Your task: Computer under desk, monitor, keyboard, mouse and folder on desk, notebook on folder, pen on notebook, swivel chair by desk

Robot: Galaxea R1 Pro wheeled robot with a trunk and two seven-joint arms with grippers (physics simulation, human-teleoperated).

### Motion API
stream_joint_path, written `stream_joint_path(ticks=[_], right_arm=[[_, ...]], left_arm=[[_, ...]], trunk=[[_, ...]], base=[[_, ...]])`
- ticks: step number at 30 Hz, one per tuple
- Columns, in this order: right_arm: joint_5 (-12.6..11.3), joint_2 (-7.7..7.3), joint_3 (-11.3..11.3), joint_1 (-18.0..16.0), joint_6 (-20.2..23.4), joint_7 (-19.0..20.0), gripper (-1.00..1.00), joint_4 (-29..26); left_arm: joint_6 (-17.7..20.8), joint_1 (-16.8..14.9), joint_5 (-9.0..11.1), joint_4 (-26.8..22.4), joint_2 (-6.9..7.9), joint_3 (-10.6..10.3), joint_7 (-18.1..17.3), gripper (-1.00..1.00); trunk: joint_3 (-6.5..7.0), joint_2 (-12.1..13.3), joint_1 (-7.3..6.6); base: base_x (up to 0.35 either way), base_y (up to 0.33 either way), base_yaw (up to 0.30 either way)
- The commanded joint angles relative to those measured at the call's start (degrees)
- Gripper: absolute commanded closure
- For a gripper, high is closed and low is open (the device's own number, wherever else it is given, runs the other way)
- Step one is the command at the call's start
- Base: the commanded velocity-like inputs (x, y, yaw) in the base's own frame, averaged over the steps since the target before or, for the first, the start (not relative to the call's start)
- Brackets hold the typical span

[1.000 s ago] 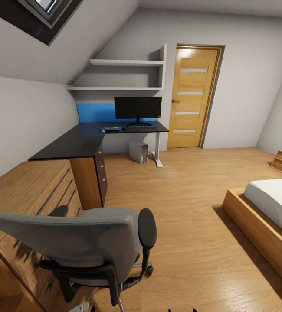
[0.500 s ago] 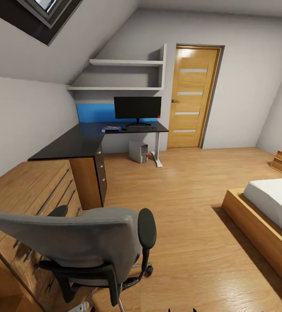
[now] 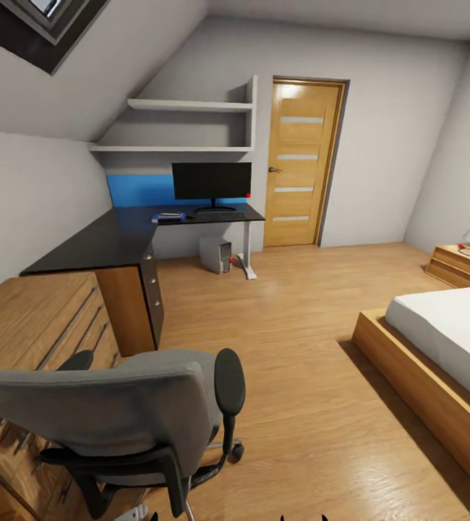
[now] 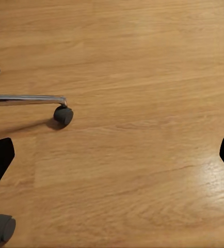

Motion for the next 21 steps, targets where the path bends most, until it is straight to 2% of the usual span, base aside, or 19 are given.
stream_joint_path(ticks=[1, 8, 16, 21], right_arm=[[-0.41, -0.02, 0.49, -0.05, -0.18, -0.28, -1.0, 0.03], [-0.41, 0.01, 0.47, -0.04, -0.18, -0.28, -1.0, 0.06], [-0.41, -0.03, 0.49, -0.04, -0.18, -0.28, -1.0, 0.08], [-0.41, 0.0, 0.53, -0.05, -0.18, -0.28, -1.0, 0.09]], left_arm=[[-0.29, -0.03, 0.6, 0.07, 0.07, -0.34, 0.22, -1.0], [-0.31, -0.03, 0.61, 0.37, 0.13, -0.34, 0.21, -1.0], [-0.38, -0.03, 0.61, 0.44, 0.15, -0.34, 0.21, -1.0], [-0.4, -0.03, 0.61, 0.45, 0.15, -0.34, 0.21, -1.0]], trunk=[[-0.05, -0.02, -0.01], [-0.04, -0.02, -0.01], [-0.03, -0.02, -0.01], [-0.03, -0.02, -0.01]], base=[[0.0, 0.0, -0.038], [0.029, 0.0, -0.017], [0.201, 0.0, -0.003], [0.065, 0.0, 0.0]])
